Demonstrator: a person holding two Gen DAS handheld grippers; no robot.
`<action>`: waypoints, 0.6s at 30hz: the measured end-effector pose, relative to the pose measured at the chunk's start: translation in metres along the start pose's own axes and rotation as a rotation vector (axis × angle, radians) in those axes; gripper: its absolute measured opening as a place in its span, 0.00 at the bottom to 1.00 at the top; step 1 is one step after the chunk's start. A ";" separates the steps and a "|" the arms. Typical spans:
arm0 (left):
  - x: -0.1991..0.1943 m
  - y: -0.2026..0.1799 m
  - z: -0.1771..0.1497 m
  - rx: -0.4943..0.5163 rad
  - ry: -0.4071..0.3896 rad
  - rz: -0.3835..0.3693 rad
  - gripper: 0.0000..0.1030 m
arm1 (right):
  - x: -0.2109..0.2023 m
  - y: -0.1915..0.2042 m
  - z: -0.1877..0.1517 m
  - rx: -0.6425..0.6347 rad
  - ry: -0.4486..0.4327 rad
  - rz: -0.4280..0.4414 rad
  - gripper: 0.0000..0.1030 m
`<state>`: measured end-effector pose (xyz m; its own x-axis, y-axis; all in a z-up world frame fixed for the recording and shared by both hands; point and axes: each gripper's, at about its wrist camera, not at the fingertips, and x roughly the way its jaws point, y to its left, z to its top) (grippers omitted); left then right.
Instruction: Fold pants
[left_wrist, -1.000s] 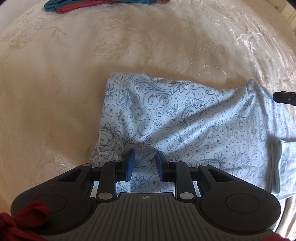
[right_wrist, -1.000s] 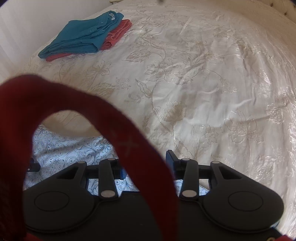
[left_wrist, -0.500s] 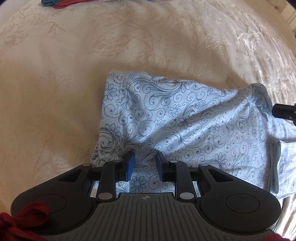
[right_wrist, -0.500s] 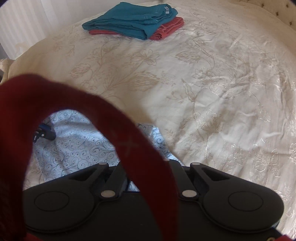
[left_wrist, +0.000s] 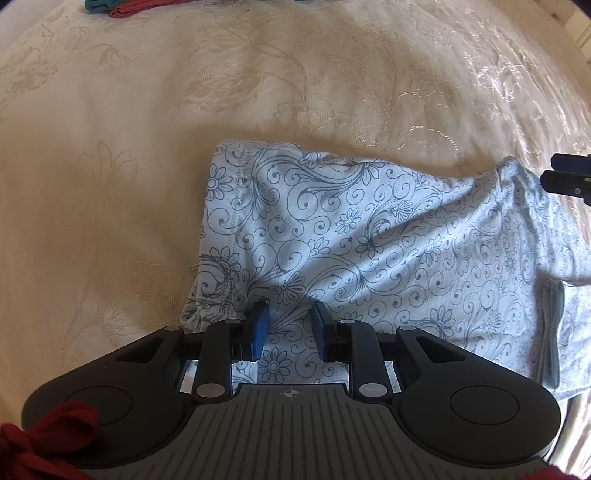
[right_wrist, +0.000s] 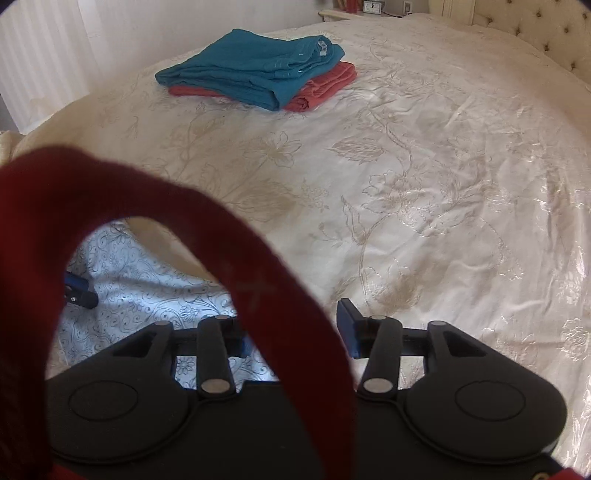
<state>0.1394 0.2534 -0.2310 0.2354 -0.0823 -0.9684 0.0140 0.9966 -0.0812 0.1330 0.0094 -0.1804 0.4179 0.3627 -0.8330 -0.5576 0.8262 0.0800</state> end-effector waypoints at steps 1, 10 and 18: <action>0.000 0.000 0.000 -0.002 0.000 -0.001 0.24 | 0.006 -0.002 0.000 -0.007 0.028 0.021 0.54; 0.001 0.003 0.000 -0.012 -0.002 -0.009 0.24 | 0.012 0.020 -0.016 -0.067 0.114 0.220 0.52; 0.000 0.007 -0.001 -0.019 -0.010 -0.029 0.24 | 0.032 0.015 0.000 -0.035 0.090 0.227 0.52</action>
<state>0.1382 0.2598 -0.2319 0.2450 -0.1110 -0.9631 0.0027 0.9935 -0.1138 0.1379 0.0337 -0.2055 0.2145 0.4966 -0.8411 -0.6550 0.7119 0.2533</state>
